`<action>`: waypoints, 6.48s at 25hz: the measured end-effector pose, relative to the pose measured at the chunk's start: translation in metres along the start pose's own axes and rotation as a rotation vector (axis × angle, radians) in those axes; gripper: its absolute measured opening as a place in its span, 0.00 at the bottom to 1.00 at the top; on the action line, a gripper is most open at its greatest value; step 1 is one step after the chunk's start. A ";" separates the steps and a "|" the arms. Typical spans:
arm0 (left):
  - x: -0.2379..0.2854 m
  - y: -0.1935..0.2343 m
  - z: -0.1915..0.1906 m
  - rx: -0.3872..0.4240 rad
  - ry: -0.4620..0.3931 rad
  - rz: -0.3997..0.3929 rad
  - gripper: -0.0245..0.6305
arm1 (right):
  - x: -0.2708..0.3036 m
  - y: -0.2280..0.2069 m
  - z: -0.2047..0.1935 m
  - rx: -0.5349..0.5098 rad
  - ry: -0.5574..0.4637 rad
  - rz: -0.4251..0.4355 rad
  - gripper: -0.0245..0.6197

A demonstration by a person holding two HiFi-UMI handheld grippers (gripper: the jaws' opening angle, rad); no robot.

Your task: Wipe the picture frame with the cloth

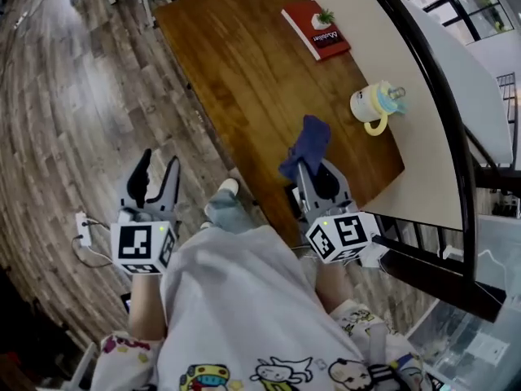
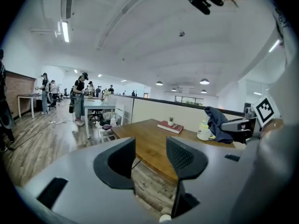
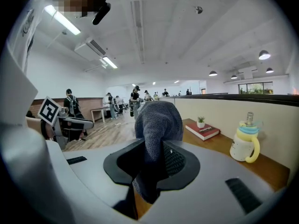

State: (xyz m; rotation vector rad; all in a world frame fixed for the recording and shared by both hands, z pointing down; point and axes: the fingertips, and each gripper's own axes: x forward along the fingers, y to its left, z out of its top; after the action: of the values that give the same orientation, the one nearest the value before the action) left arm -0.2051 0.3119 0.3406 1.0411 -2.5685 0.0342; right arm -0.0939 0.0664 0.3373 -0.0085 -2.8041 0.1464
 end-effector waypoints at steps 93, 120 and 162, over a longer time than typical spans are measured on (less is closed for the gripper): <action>0.150 -0.350 -0.210 0.560 0.716 -1.271 0.31 | -0.170 -0.108 -0.195 0.669 0.058 -1.000 0.15; 0.147 -0.348 -0.232 0.587 0.758 -1.199 0.18 | -0.119 -0.140 -0.185 0.511 0.134 -0.791 0.15; 0.149 -0.347 -0.233 0.538 0.774 -1.132 0.16 | -0.081 -0.151 -0.244 0.392 0.566 -0.437 0.15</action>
State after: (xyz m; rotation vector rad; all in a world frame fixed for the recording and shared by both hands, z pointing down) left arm 0.0079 -0.0029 0.5699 2.0092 -1.0666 0.6866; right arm 0.0643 -0.0613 0.5557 0.5572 -2.1139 0.4953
